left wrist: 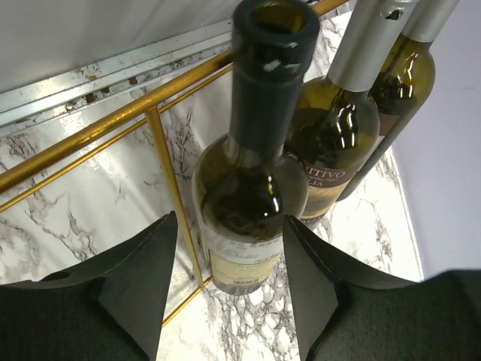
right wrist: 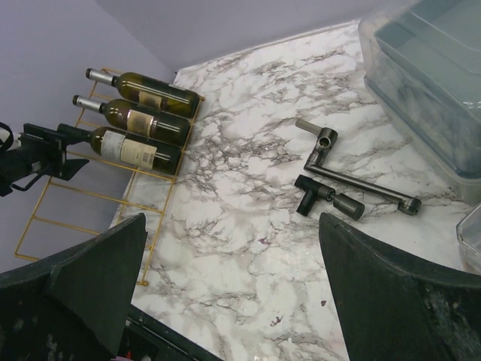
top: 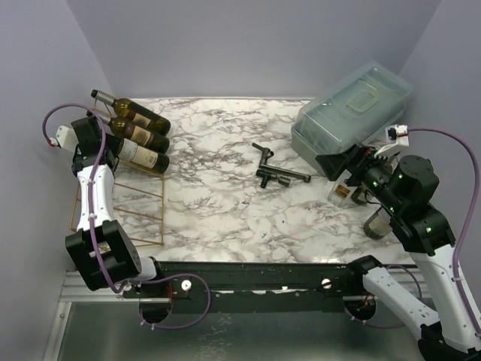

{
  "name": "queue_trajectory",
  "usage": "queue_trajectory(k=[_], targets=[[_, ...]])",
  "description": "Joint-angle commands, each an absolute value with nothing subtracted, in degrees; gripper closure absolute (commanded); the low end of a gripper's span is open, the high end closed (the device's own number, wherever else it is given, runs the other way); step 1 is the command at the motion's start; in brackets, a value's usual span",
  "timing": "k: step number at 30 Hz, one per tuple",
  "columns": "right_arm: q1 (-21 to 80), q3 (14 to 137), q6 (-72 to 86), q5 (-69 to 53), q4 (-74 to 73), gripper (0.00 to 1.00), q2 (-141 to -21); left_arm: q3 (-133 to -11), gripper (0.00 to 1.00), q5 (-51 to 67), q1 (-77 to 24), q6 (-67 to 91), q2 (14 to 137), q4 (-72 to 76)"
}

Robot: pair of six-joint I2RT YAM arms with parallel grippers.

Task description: Put the wine bottle on the wine rack

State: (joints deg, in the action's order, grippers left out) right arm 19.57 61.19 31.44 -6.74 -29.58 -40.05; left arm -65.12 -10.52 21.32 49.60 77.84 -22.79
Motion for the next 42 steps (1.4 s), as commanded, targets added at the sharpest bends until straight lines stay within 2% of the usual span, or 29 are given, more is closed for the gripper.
queue_trajectory(k=[1,14,20,26,31,37,42], targets=[[19.95,61.31,31.73,-7.42,-29.18,0.00,-39.48,-64.77,0.40,-9.09,21.88,50.09,76.23,-24.74],[19.95,63.57,31.54,-6.97,-31.99,0.00,-39.76,-65.51,0.26,1.99,21.93,50.12,71.80,-25.17],[19.95,66.30,30.75,-4.31,-36.24,0.00,-40.86,-65.11,0.02,13.13,21.76,51.22,68.33,-25.30],[19.95,70.04,27.93,-1.19,-42.94,0.00,-42.98,-63.40,0.01,20.59,19.64,51.46,64.75,-25.31],[19.94,70.48,24.49,7.17,-48.35,0.00,-45.19,-63.28,0.01,18.60,10.37,51.27,61.27,-25.35],[19.92,68.30,21.53,20.59,-51.05,0.02,-48.16,-62.72,0.01,13.46,-9.55,51.83,59.41,-25.37],[19.95,68.36,21.64,29.21,-52.54,0.04,-50.73,-60.51,0.01,13.92,-18.81,52.70,58.42,-25.23]])
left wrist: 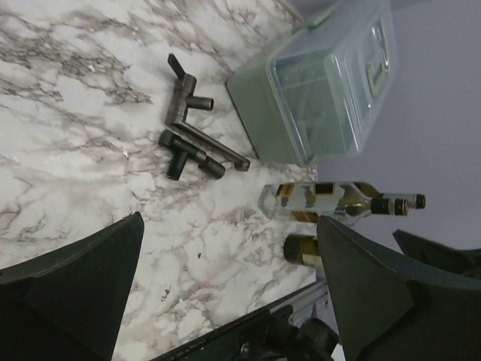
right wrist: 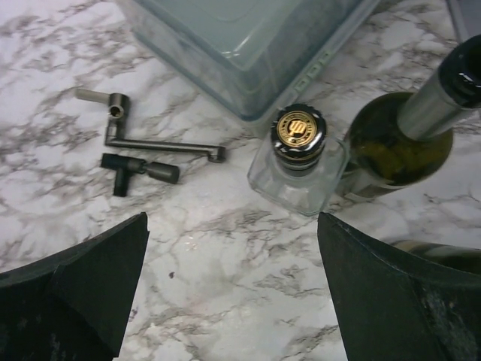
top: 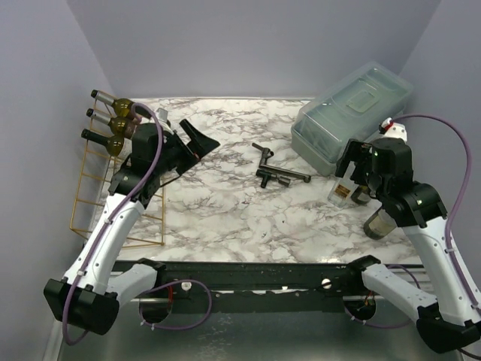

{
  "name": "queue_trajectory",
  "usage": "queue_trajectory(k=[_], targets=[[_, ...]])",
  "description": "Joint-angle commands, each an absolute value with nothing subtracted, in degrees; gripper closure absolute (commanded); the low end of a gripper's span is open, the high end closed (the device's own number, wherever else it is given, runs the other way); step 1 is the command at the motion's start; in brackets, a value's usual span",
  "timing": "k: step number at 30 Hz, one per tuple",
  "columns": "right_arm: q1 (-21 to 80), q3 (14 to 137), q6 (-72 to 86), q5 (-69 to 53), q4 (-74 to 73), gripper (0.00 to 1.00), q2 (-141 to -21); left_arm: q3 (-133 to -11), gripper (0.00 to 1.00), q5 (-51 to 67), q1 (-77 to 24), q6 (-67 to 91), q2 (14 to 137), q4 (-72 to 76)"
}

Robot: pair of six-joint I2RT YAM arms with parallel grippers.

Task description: Put the wine bottle on the wine rack

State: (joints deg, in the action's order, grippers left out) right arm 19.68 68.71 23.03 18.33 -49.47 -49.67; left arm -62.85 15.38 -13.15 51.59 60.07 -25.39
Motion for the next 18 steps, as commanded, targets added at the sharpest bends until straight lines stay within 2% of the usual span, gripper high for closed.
queue_trajectory(k=[1,7,12,15,18], targets=[[19.95,68.12,21.70,30.63,-52.21,0.04,-50.88,-59.88,0.01,14.17,-20.12,52.80,58.08,-25.23],[19.89,65.87,21.63,36.38,-46.96,0.05,-52.76,-54.36,0.01,16.41,-23.47,53.32,55.07,-25.07],[19.95,65.86,22.23,35.07,-44.01,0.15,-56.65,-48.87,0.01,18.25,-24.52,55.55,49.43,-25.19],[19.95,64.12,21.86,35.32,-41.22,0.16,-57.03,-46.59,0.01,19.26,-24.61,56.31,45.98,-25.68],[19.90,63.30,21.49,37.39,-40.71,0.22,-58.20,-45.61,0.01,20.66,-24.61,56.06,44.08,-26.12]])
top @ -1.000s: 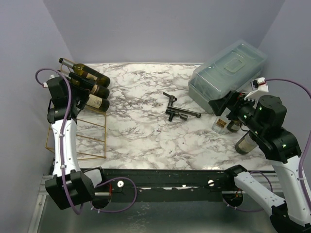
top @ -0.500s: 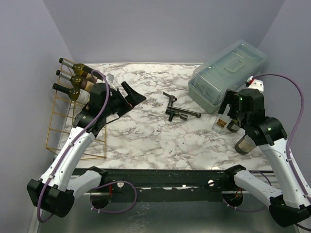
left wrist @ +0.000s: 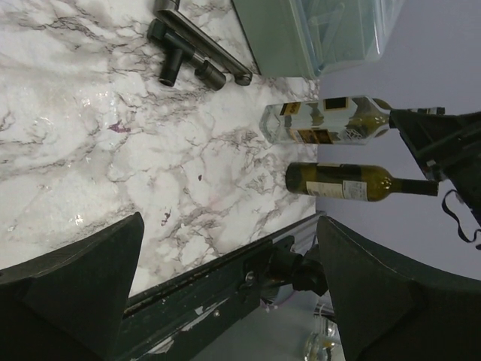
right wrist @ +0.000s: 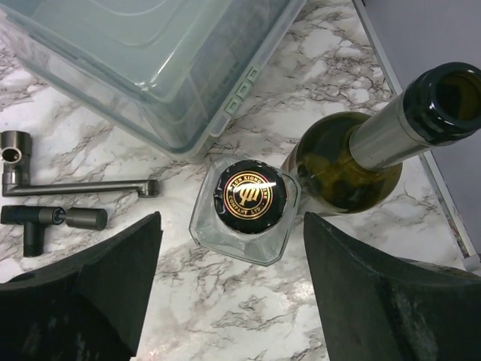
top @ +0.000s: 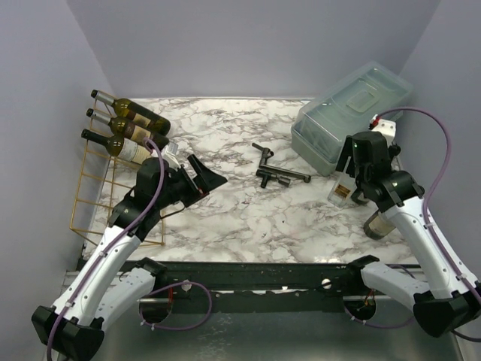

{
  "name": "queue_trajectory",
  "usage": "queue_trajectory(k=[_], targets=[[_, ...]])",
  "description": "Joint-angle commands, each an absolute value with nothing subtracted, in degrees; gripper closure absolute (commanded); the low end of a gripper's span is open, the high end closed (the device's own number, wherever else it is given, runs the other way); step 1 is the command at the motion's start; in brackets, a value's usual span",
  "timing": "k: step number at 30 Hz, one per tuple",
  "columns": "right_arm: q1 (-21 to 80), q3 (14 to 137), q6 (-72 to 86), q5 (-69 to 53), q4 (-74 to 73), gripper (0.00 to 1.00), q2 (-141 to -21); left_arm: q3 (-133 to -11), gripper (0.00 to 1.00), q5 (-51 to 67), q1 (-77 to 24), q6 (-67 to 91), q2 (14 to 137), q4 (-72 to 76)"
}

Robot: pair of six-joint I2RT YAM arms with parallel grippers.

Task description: Put the wine bottle on the wine rack

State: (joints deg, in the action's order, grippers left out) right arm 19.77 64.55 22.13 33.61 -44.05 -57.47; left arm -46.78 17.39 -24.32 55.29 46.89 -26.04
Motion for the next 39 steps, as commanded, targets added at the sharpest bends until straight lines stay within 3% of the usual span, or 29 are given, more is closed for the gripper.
queue_trajectory(k=[1,17,22,26,30,39], targets=[[19.95,62.81,21.09,37.75,-40.12,0.24,-58.34,-45.55,0.02,21.31,-24.61,55.79,43.79,-26.28],[19.88,59.77,19.91,40.24,-33.56,0.42,-60.42,-48.15,0.02,28.11,-24.70,50.04,43.46,-29.81],[19.94,59.00,18.92,36.52,-33.83,0.65,-58.74,-48.36,0.02,27.52,-24.70,49.21,41.85,-31.85],[19.92,59.53,18.68,33.12,-36.76,0.77,-58.09,-47.81,0.02,27.55,-24.70,49.45,42.02,-31.88],[19.95,61.02,17.80,26.32,-41.29,0.99,-57.76,-48.58,0.02,27.95,-24.70,49.90,43.23,-31.82],[19.91,60.96,14.14,3.44,-42.97,0.99,-50.56,-50.10,0.02,27.80,-24.78,50.09,45.86,-30.73]])
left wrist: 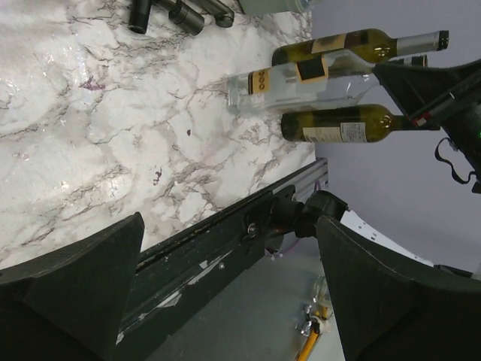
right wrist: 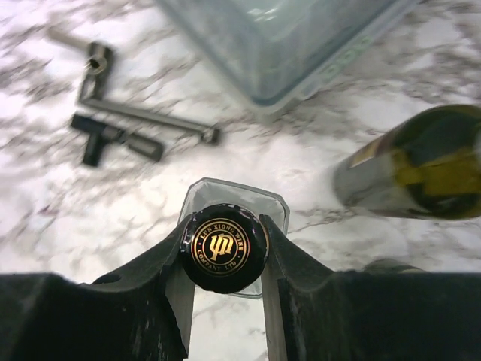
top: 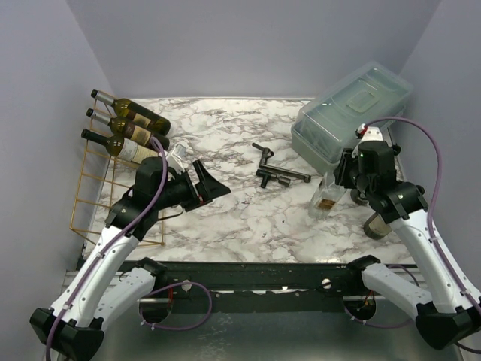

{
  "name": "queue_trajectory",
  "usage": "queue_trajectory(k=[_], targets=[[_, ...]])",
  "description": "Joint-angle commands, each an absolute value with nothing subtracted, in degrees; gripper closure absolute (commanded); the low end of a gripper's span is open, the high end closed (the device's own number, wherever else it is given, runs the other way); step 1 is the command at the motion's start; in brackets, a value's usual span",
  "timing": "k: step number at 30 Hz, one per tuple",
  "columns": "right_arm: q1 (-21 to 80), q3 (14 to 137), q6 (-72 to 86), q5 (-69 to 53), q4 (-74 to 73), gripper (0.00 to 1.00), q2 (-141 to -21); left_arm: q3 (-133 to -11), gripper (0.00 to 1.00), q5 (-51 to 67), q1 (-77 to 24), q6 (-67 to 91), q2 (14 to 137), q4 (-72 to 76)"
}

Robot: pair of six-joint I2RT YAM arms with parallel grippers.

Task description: Put the wine bottle on the wine rack

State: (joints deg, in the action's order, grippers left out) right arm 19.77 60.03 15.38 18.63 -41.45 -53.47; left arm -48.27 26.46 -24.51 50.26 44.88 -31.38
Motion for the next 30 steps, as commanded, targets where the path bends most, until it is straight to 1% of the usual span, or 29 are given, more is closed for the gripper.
queue_trajectory(k=[1,5,8,11,15,19,23,25,27,28,30], targets=[[19.93,61.11,14.17,1.11,-43.09,0.99,-50.50,-50.10,0.02,27.77,-24.83,50.43,46.03,-30.37],[20.02,61.09,14.49,-6.46,-42.21,0.99,-50.68,-50.53,0.02,27.81,-25.03,50.77,47.20,-29.08],[20.25,60.97,14.51,-9.77,-41.35,0.99,-51.04,-50.89,0.02,27.65,-25.44,51.01,48.38,-28.56],[21.66,60.52,14.84,-10.63,-39.59,0.99,-50.73,-50.98,0.02,26.80,-26.71,51.53,49.33,-27.78],[25.49,61.87,15.20,-8.89,-37.90,0.99,-51.62,-51.32,0.02,24.18,-29.39,51.85,50.59,-27.08],[34.37,63.95,16.74,-1.80,-36.24,0.99,-54.72,-51.07,0.03,20.20,-32.49,52.40,50.94,-26.50],[47.78,66.62,18.22,13.18,-35.03,0.99,-60.00,-49.92,0.04,18.01,-33.56,53.04,49.48,-26.48],[52.72,67.80,17.96,17.45,-33.51,0.99,-62.70,-49.10,0.04,17.44,-33.64,53.50,48.04,-26.53],[55.27,68.71,17.04,18.75,-31.56,0.99,-65.39,-48.04,0.05,16.29,-33.75,54.30,46.14,-26.83],[55.87,69.46,16.57,19.10,-30.86,0.99,-66.95,-47.39,0.09,15.37,-33.71,54.92,44.96,-26.97],[57.10,70.90,15.59,19.71,-29.33,0.99,-69.18,-46.02,0.09,13.54,-33.75,56.59,42.45,-27.24]])
